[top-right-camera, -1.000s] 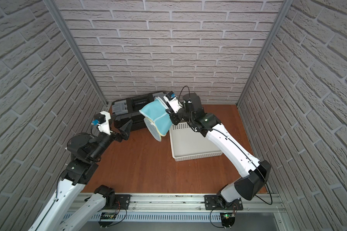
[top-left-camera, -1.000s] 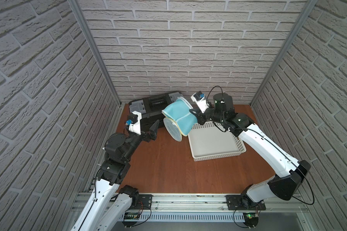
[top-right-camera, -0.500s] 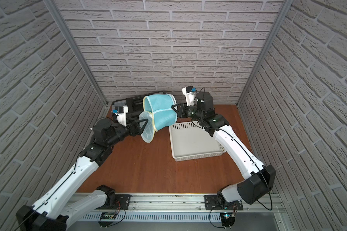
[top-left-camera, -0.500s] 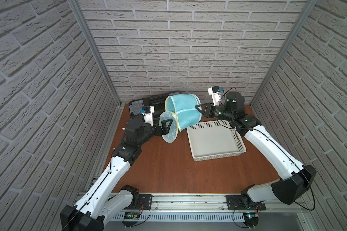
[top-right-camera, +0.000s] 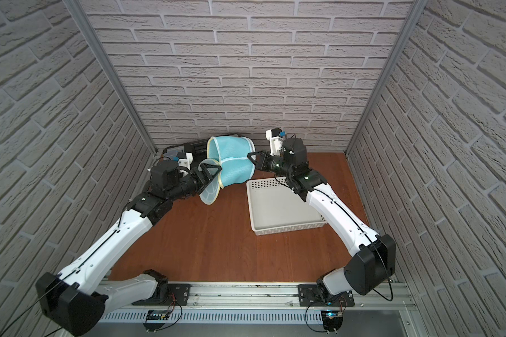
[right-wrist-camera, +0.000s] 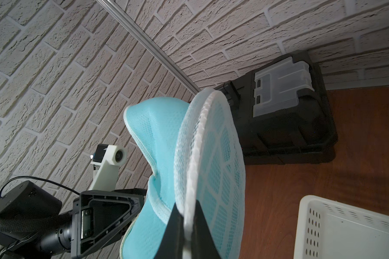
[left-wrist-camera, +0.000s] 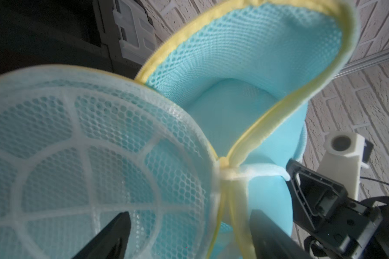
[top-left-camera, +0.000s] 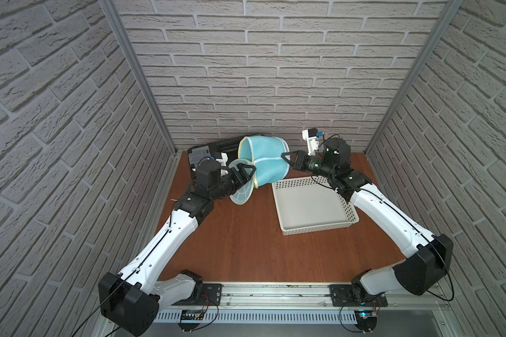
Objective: Turn the laundry bag inside out
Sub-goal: Place the laundry bag at the center of the board.
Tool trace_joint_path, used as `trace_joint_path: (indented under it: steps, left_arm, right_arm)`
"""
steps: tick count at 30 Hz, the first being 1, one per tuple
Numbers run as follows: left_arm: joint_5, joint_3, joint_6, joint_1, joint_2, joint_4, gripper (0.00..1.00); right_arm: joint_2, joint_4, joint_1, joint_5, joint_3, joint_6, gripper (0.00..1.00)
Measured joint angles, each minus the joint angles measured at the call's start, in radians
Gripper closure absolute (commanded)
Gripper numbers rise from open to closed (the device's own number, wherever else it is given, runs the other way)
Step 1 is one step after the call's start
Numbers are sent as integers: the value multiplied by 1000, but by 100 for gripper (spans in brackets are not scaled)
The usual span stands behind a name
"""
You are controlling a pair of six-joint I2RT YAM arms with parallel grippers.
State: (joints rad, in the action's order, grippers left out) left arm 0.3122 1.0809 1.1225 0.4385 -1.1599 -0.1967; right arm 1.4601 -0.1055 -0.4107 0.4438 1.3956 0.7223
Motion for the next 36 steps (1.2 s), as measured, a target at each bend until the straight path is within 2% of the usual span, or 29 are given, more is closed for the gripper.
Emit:
trace_joint_path:
  steps: [12,21,27,29,30,31,33,34,36]
  left_arm:
    - [-13,14,-3,12,-10,-41,41]
    - [-18,20,-1,13,-18,-37,77]
    - [-20,20,-2,13,-18,-35,97]
    - [-22,20,-5,13,-17,-35,100]
    - [-24,20,-8,13,-16,-35,100]
    - [-27,20,-14,13,-15,-35,100]
    - [-39,22,-45,13,-11,-40,100]
    - [-47,27,-68,16,-8,-46,100]
    - [-83,51,-153,22,-4,-84,100]
  right_arm:
    - [87,40,-14,73,0,13,97]
    - [105,117,-32,101,-20,50,97]
    - [154,148,-39,113,-56,79,97]
    - [160,147,-42,114,-67,83,97]
    - [162,148,-44,114,-70,84,92]
    - [163,150,-45,114,-72,86,82]
    - [163,150,-47,111,-74,89,54]
    - [163,149,-47,106,-74,85,44]
    - [163,136,-48,80,-74,58,36]
